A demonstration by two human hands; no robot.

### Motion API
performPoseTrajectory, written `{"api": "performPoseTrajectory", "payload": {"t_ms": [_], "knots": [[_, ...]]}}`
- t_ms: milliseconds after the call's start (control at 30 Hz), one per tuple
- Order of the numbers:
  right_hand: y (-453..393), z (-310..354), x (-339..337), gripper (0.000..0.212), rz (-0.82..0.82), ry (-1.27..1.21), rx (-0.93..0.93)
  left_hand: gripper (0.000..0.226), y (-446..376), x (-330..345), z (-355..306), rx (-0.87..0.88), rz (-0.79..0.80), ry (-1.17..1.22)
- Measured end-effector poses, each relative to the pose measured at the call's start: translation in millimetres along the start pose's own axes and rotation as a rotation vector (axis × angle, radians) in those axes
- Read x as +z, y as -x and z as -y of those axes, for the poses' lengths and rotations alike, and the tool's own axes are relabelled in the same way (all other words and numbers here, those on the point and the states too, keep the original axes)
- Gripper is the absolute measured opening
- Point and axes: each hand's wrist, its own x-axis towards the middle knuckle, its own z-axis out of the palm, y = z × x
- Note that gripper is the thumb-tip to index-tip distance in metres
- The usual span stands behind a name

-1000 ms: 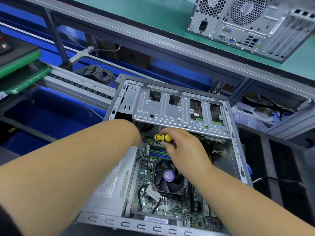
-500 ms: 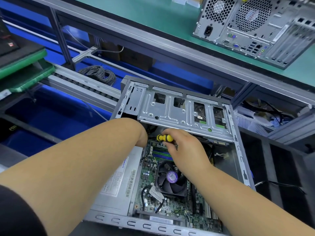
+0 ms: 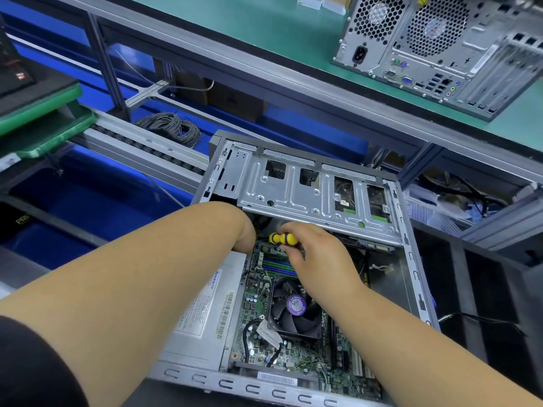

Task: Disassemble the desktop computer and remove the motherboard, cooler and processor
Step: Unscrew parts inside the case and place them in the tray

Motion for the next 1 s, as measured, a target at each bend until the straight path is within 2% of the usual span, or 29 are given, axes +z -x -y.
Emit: {"api": "performPoseTrajectory", "payload": {"t_ms": [233,367,467,567,600,667,700,833,1000], "knots": [[0,2,-1,0.03,-0.003,0.046,-0.055,0.053,2,-1,-3,0.024,0.003,0.017],[-5,10,-4,0.03,-0.027,0.323,-0.193,0.043,6,1,-4,0.041,0.018,-0.055],[-14,18,-3,0.043,-0.013,0.462,-0.211,0.038,15,0,-4,0.048,0.011,-0.101],[-18,24,2,0.052,0.027,0.445,-0.203,0.036,22,-3,0,0.048,-0.034,-0.012],[-18,25,3,0.049,0.029,0.433,-0.211,0.03,23,-3,2,0.049,-0.049,0.021],[-20,26,4,0.027,0.03,0.396,-0.225,0.019,23,-4,5,0.044,-0.071,0.064],[-21,27,3,0.019,0.034,0.382,-0.232,0.021,24,-4,5,0.043,-0.075,0.066],[-25,28,0,0.023,0.062,0.433,-0.295,0.034,24,-4,5,0.027,-0.039,0.022],[-27,33,-8,0.028,-0.056,0.383,-0.305,0.037,24,-2,3,0.02,-0.061,-0.043]]}}
